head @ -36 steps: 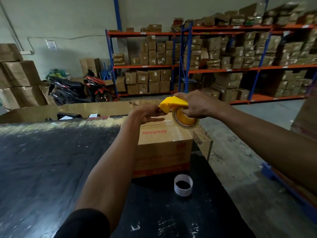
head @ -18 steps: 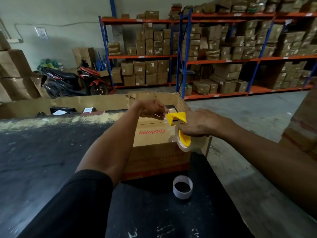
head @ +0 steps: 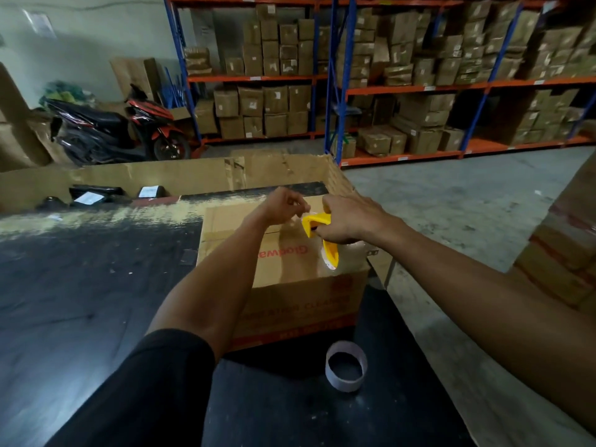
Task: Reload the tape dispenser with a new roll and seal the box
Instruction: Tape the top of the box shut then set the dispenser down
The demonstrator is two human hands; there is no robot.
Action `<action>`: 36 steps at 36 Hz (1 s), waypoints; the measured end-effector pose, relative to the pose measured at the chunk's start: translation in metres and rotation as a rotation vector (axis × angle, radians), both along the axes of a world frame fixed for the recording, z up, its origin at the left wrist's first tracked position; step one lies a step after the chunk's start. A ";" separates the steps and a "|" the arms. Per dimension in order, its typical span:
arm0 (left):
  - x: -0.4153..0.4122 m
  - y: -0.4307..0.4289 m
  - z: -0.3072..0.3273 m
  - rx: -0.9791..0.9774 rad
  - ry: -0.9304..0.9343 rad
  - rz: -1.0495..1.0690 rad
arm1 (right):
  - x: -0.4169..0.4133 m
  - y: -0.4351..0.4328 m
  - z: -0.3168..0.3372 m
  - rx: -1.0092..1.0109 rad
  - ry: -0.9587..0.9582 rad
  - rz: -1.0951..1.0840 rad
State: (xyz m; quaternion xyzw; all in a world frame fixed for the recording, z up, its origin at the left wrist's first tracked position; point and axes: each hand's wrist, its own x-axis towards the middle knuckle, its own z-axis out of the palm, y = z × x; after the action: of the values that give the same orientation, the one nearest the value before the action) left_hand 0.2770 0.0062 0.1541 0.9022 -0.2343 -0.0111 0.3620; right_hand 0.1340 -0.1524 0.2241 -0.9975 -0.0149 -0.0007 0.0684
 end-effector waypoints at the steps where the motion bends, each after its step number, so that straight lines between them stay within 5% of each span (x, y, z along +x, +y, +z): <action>1: 0.003 -0.002 -0.006 0.016 -0.024 0.024 | 0.007 0.001 0.000 0.002 0.034 0.004; 21: 0.016 -0.012 -0.042 0.058 -0.156 0.129 | 0.064 0.012 -0.003 0.028 0.249 0.008; 28: 0.019 -0.008 -0.038 -0.217 -0.061 0.338 | 0.067 0.015 -0.001 0.032 0.277 0.010; 36: -0.003 0.018 -0.050 0.187 -0.148 -0.221 | 0.064 0.016 0.002 0.018 0.283 0.038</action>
State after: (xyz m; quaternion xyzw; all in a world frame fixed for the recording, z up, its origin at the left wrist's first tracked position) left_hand 0.2741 0.0247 0.1045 0.8990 -0.3561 -0.0064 0.2547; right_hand 0.1983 -0.1367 0.2260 -0.9866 -0.0237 0.1412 0.0786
